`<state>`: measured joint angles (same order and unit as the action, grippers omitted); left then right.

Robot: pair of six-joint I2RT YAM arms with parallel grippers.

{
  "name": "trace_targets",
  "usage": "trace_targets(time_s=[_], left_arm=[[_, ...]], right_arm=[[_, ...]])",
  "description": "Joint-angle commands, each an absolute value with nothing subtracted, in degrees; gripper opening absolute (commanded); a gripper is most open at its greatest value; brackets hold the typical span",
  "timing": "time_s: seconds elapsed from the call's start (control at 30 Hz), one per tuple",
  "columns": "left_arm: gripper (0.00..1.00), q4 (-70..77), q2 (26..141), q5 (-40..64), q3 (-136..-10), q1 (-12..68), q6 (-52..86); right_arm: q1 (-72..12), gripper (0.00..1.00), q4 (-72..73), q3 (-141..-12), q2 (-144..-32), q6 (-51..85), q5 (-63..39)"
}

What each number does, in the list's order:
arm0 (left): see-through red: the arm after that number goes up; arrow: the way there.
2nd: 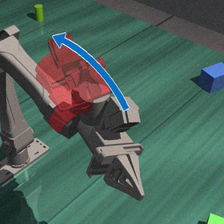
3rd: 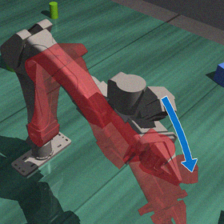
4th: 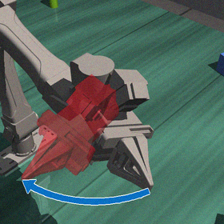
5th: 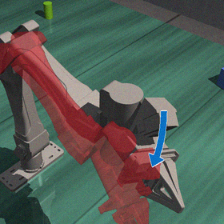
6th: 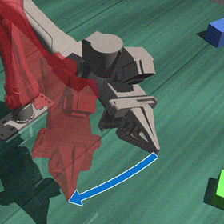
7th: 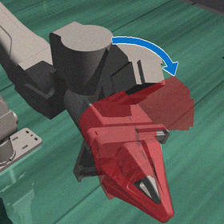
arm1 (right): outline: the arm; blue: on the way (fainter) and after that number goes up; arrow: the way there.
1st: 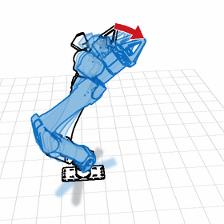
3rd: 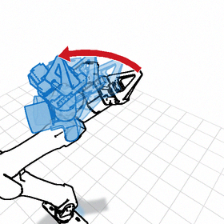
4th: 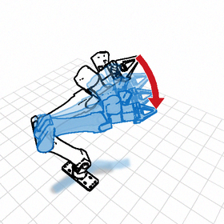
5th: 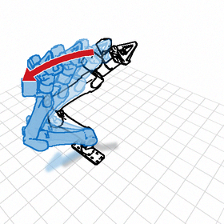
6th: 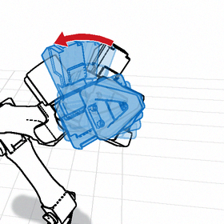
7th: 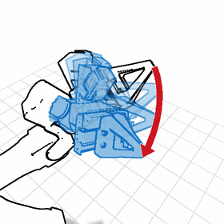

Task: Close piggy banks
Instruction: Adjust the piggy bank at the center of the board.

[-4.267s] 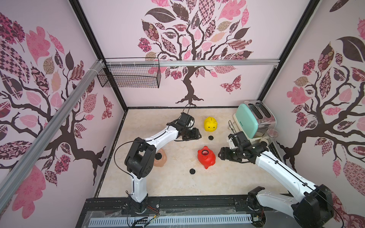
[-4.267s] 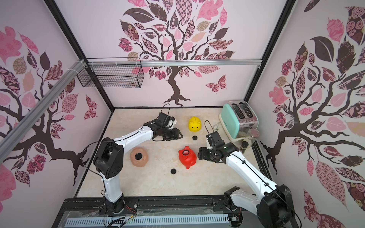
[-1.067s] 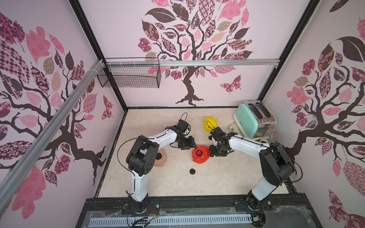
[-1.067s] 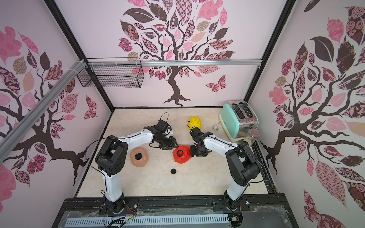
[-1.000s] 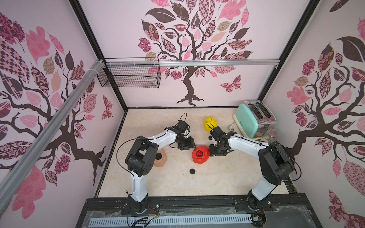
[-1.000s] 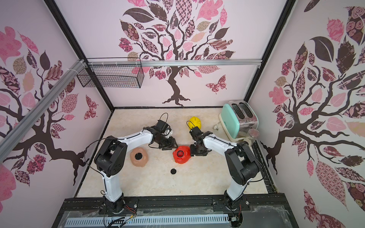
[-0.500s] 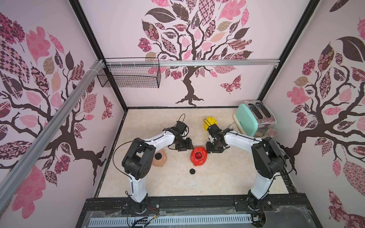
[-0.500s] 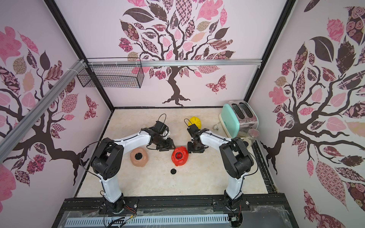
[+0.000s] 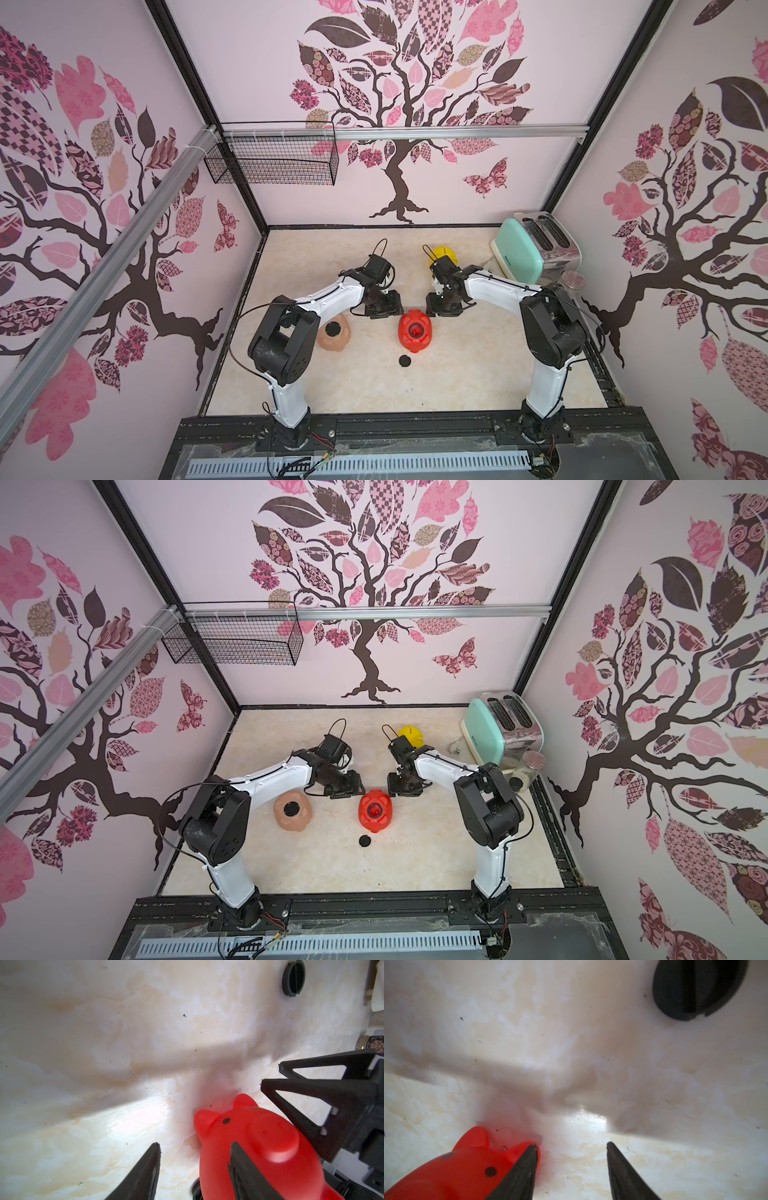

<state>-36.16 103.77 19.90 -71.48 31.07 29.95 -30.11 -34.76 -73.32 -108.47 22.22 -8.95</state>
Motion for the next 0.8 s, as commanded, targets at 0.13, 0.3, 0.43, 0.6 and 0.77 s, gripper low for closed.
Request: trace_targets(time_s=[0.13,0.3,0.43,0.6,0.77], left_arm=[[0.57,-37.71,101.80,18.37,-70.40,30.35,29.01],[0.57,-38.49,101.33,17.85,-71.16,29.80,28.83],[0.57,-39.43,100.90,17.39,-72.45,29.40,28.65],[0.57,-41.15,98.74,16.31,-73.89,28.61,28.22],[0.57,-43.59,95.10,15.44,-75.12,27.87,27.44]], right_arm=[[-31.55,0.56,-36.62,-77.72,-110.57,21.80,-9.69],[-31.55,0.57,-37.24,-78.41,-110.37,21.56,-7.82],[-31.50,0.57,-37.96,-78.66,-108.65,21.62,-5.46],[-31.46,0.57,-38.75,-78.77,-104.76,21.53,-2.66],[-31.46,0.57,-39.59,-77.82,-99.98,21.79,-2.14]])
